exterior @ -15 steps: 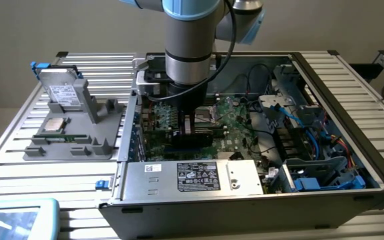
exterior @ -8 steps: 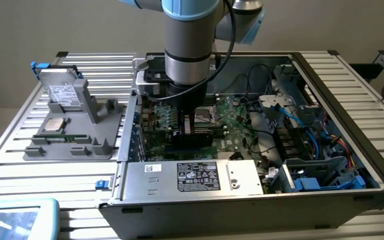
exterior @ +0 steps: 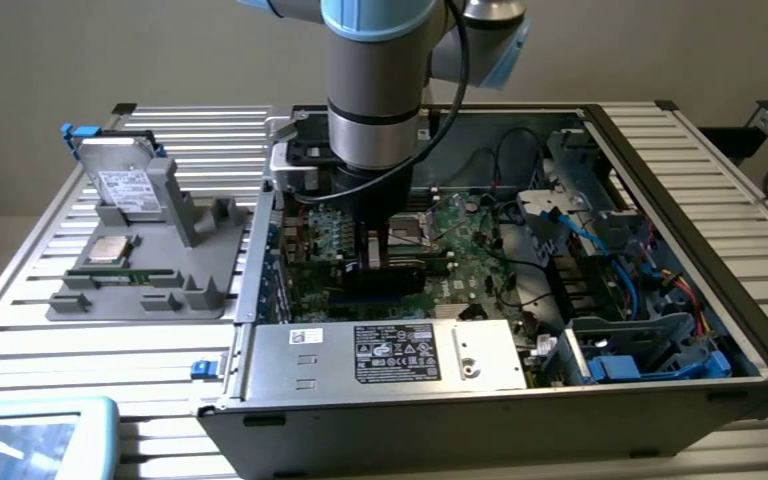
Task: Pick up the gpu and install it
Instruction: 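Insert the gpu into the slot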
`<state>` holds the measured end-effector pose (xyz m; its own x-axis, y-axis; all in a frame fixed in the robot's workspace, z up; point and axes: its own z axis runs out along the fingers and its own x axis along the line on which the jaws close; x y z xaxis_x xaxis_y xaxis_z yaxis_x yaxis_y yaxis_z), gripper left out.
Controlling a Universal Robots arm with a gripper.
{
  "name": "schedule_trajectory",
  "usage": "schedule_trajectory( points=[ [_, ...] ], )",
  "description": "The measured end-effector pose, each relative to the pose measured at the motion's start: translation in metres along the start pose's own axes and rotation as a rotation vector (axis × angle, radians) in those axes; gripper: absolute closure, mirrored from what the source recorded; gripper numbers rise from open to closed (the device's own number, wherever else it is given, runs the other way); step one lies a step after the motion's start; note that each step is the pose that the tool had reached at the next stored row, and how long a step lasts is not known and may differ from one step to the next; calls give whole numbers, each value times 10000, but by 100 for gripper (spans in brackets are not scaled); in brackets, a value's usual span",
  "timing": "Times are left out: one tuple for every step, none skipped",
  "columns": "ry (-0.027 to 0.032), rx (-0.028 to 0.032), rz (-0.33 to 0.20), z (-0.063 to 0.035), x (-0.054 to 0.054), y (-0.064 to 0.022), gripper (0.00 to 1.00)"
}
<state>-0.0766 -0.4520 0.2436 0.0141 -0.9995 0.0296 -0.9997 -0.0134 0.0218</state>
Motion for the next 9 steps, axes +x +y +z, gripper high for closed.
schedule_trajectory(
  points=[
    [0,3,-2,1,0,1,73],
    [0,5,-2,2,0,2,73],
    [1,5,-2,3,1,2,73],
    [1,5,-1,4,1,3,73],
    [0,7,-1,7,0,3,73],
    [1,11,-1,9,0,3,73],
    [1,20,-1,11,0,3,73],
    [0,31,0,14,0,4,73],
    [0,46,1,17,0,4,73]
  ],
)
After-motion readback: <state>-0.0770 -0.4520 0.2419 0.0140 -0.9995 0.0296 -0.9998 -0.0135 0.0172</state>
